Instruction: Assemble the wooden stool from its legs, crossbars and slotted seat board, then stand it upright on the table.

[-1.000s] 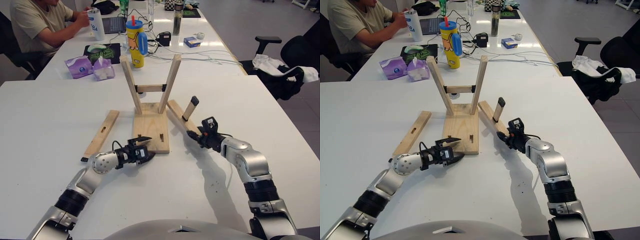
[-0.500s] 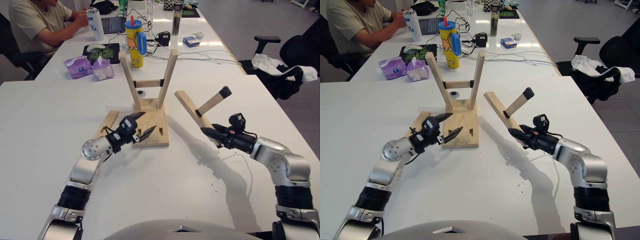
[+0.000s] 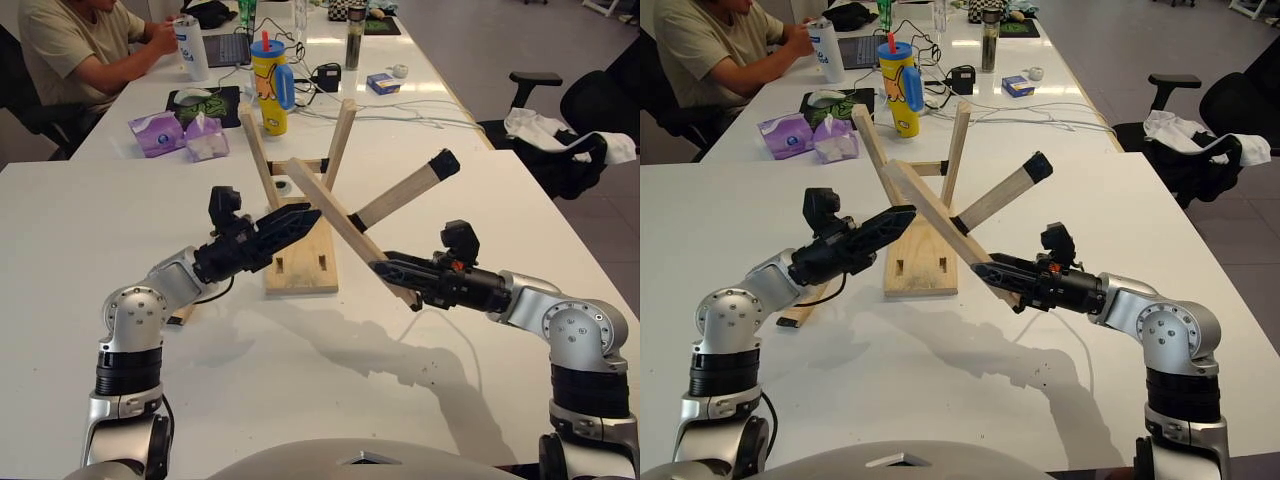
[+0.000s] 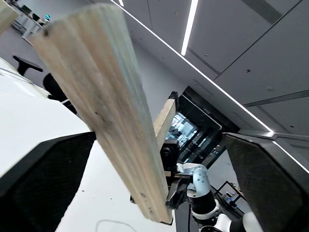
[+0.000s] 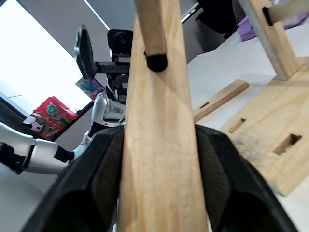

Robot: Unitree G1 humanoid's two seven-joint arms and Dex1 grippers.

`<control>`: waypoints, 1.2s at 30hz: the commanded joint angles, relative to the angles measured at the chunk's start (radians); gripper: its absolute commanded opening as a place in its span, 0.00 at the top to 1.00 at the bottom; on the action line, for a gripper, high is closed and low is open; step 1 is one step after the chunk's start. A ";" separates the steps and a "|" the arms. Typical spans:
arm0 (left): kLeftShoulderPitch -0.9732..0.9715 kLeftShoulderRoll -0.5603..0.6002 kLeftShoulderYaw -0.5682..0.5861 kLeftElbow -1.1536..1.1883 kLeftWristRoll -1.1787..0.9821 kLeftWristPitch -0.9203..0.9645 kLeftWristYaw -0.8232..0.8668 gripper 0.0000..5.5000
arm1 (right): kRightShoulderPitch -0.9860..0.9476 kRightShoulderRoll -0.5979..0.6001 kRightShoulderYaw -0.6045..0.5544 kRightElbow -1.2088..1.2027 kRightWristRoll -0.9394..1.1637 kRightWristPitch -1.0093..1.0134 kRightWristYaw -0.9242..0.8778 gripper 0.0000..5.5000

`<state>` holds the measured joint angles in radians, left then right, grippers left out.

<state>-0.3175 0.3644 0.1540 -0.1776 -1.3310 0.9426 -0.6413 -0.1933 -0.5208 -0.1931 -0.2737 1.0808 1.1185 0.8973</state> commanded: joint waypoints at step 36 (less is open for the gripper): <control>0.025 0.121 -0.031 -0.086 0.025 0.108 -0.085 0.62 | -0.016 -0.171 0.098 -0.043 0.101 0.075 0.150 0.62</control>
<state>-0.3079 0.4580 0.1392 -0.2395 -1.3314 1.0330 -0.7146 -0.1899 -0.6773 -0.0969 -0.3050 1.1850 1.2142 1.0312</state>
